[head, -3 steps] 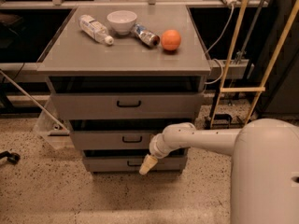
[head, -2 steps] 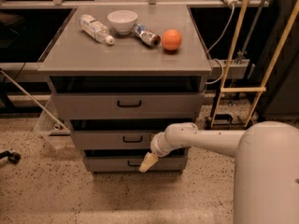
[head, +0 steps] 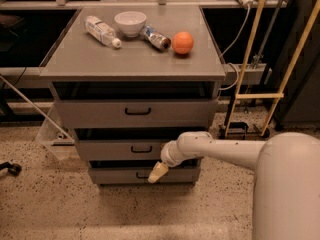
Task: Close middle drawer
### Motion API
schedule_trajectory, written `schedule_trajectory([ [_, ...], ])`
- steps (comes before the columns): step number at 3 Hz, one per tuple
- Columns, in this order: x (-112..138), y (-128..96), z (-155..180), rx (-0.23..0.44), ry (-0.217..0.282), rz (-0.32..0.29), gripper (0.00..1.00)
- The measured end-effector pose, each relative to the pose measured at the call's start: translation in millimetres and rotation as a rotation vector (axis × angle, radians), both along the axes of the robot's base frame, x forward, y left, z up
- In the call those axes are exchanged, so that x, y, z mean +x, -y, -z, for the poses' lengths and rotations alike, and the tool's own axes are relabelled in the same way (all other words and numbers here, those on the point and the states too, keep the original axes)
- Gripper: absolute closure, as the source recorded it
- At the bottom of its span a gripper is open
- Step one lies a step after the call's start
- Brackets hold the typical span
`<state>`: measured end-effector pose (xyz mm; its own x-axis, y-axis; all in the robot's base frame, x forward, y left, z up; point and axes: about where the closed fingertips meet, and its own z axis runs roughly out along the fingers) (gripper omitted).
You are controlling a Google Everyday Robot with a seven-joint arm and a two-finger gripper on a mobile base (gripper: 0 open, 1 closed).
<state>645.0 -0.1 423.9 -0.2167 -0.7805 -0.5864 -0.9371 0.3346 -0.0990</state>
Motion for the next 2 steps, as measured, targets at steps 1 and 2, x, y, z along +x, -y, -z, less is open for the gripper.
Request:
schedule_trajectory([
  [1,-5,27,-14,0.038,0.004,0.094,0.0],
  [2,-20,82,-51,0.109,0.035,0.269,0.0],
])
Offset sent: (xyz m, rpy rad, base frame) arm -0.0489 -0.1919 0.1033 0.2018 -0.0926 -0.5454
